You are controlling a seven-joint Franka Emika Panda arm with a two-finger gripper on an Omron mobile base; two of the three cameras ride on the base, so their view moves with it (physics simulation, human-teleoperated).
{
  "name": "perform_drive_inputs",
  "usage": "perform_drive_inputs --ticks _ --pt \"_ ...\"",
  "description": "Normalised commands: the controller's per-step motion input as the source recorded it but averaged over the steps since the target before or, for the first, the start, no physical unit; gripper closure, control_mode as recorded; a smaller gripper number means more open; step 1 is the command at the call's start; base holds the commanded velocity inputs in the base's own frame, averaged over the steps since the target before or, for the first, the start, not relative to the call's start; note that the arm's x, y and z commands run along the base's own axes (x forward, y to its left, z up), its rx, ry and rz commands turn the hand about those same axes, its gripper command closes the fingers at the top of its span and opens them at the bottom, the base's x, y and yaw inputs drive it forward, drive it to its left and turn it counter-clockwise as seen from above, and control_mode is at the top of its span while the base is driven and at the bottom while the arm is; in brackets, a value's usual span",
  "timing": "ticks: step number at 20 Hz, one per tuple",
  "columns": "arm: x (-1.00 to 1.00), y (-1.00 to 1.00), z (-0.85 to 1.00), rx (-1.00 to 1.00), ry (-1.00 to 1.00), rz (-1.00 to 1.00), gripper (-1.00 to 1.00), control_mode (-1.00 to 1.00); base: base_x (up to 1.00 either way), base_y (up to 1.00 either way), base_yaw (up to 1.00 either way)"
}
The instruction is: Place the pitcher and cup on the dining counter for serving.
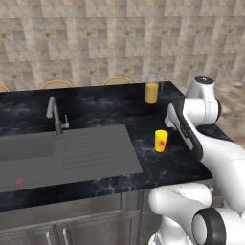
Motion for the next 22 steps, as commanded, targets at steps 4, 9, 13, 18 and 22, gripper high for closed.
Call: perform_drive_inputs --ticks 4,9,13,18,22 --pt "0.54 0.0 -0.18 0.0 0.0 -0.05 -1.0 -1.0 0.0 0.0 0.0" --pt "0.47 0.0 -0.01 0.0 0.03 0.0 -1.0 -1.0 0.0 0.0 0.0" --pt "0.23 0.0 -0.27 0.03 0.11 0.0 -1.0 -1.0 0.0 0.0 0.0" --pt "0.35 -0.02 -0.43 0.03 0.1 0.0 -1.0 -1.0 0.0 0.0 0.0" --pt "0.29 -0.04 -0.48 0.04 0.06 0.0 -1.0 -1.0 0.0 0.0 0.0"
